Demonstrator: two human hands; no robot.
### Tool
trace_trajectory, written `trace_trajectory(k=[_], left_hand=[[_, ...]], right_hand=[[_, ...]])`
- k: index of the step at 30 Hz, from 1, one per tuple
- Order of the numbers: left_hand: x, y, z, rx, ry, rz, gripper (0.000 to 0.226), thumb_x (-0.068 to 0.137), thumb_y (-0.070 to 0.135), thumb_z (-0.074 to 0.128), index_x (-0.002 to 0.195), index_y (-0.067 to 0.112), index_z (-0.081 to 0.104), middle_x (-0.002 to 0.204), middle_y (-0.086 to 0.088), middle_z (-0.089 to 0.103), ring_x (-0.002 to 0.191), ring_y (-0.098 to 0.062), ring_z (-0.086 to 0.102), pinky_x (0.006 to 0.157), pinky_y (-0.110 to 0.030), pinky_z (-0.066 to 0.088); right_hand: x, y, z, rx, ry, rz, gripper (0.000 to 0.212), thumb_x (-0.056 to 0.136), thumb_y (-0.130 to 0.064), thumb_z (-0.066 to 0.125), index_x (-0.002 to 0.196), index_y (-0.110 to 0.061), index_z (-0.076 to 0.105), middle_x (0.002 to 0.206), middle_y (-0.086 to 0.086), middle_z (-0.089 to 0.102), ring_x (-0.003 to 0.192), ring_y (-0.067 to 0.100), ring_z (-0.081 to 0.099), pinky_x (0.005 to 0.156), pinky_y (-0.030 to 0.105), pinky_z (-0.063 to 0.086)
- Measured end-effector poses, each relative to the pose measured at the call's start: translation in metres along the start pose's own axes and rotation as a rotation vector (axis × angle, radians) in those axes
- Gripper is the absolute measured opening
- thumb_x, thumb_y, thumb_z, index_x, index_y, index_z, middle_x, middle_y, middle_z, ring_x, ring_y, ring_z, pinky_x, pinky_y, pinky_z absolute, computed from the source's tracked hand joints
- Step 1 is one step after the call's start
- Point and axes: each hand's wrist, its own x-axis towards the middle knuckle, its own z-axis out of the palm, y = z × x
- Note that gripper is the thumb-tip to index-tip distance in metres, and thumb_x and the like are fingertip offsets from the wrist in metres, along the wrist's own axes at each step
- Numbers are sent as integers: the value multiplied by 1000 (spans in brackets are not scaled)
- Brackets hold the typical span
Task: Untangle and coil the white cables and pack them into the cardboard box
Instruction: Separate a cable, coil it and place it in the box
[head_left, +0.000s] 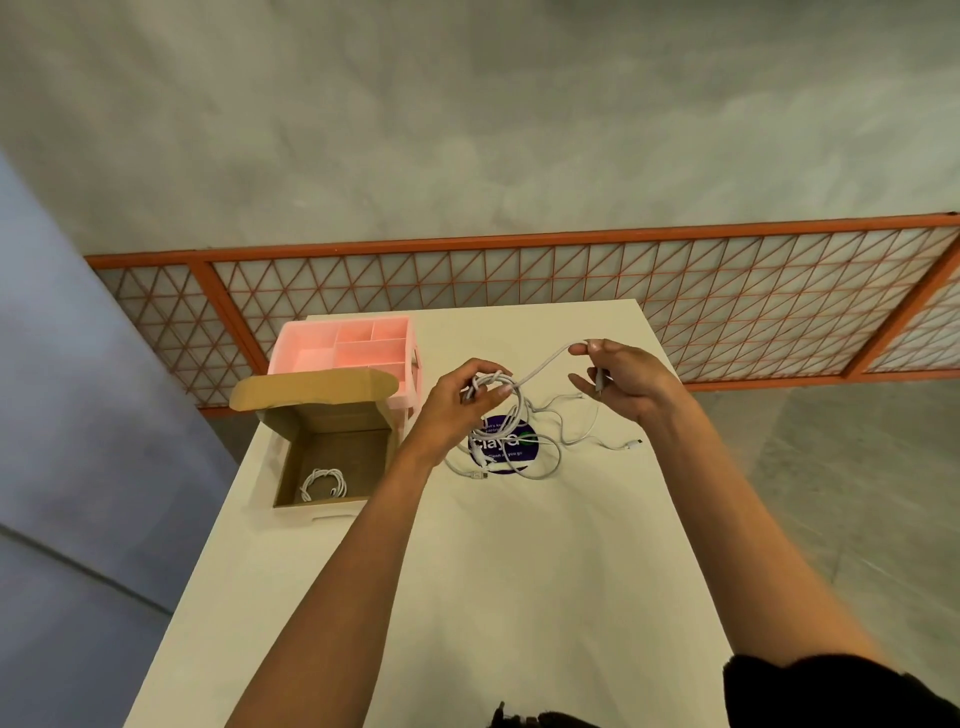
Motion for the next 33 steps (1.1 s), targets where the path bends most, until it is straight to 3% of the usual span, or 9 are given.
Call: trace_trajectory(k=[2, 4, 7, 11, 15, 19, 23, 26, 33], left_hand=[[1, 1, 1, 4, 22, 23, 9, 88, 19, 67, 95, 20, 61, 63, 22, 54, 59, 1, 46, 47, -12, 34], [2, 1, 2, 34, 49, 42, 11, 88, 21, 67, 96, 17, 60, 63, 21, 54, 57, 2, 46, 48, -12, 33], [1, 1, 3, 58, 82, 70, 11, 90, 22, 64, 98, 17, 60, 66, 23, 55, 57, 3, 47, 49, -10, 32], [1, 1, 8, 70, 87, 89, 9, 91, 22, 62, 98, 17, 61, 64, 21, 55, 56, 1, 46, 48, -10, 31], [2, 3, 13, 97, 92, 95, 13, 92, 25, 61, 102, 15, 62, 64, 23, 55, 57, 2, 48, 50, -12, 33], [3, 2, 14, 118, 99, 86, 16, 92, 26, 62, 103, 15, 63, 69, 19, 57, 60, 3, 50, 52, -11, 34], [4, -1, 13, 146, 124, 65, 15, 91, 27, 62, 102, 16, 63, 76, 12, 60, 65, -1, 54, 53, -15, 37], [4, 0, 8, 155, 143, 51, 15, 91, 27, 62, 102, 16, 63, 77, 11, 61, 69, -4, 56, 52, -16, 37], [2, 0, 6, 44, 67, -47, 8, 89, 22, 65, 96, 18, 63, 74, 8, 58, 66, -4, 53, 44, -15, 37]], right_hand=[[1, 4, -3, -15, -14, 6, 30, 101, -12, 40, 82, -10, 62, 80, 3, 40, 66, 11, 31, 93, 34, 48], [2, 7, -7, -131, -14, -12, 26, 100, -15, 44, 85, -15, 65, 75, -1, 43, 61, 11, 30, 79, 25, 48], [3, 14, -13, -328, 27, -99, 18, 98, -20, 51, 99, -16, 68, 83, -12, 57, 69, 9, 37, 64, 21, 33], [7, 31, -10, -187, 77, -241, 20, 96, -5, 49, 106, 6, 63, 79, 1, 61, 65, 10, 46, 59, 13, 50], [8, 47, 1, -133, 91, -252, 19, 98, -3, 44, 100, 5, 62, 72, 10, 56, 63, 15, 58, 63, 15, 56], [5, 57, 17, -114, 67, -191, 18, 99, -3, 42, 97, 4, 59, 71, 12, 60, 55, 9, 64, 63, 16, 57], [1, 56, 30, -89, -9, -139, 15, 97, -2, 47, 92, 3, 60, 75, 12, 63, 66, 15, 65, 67, 19, 58], [-2, 54, 31, -98, -21, -83, 4, 94, -3, 54, 94, -4, 58, 74, 11, 64, 63, 15, 65, 68, 24, 59], [-4, 50, 28, -201, -66, -42, 12, 93, -2, 54, 95, -14, 52, 75, 10, 63, 65, 16, 61, 65, 26, 54]])
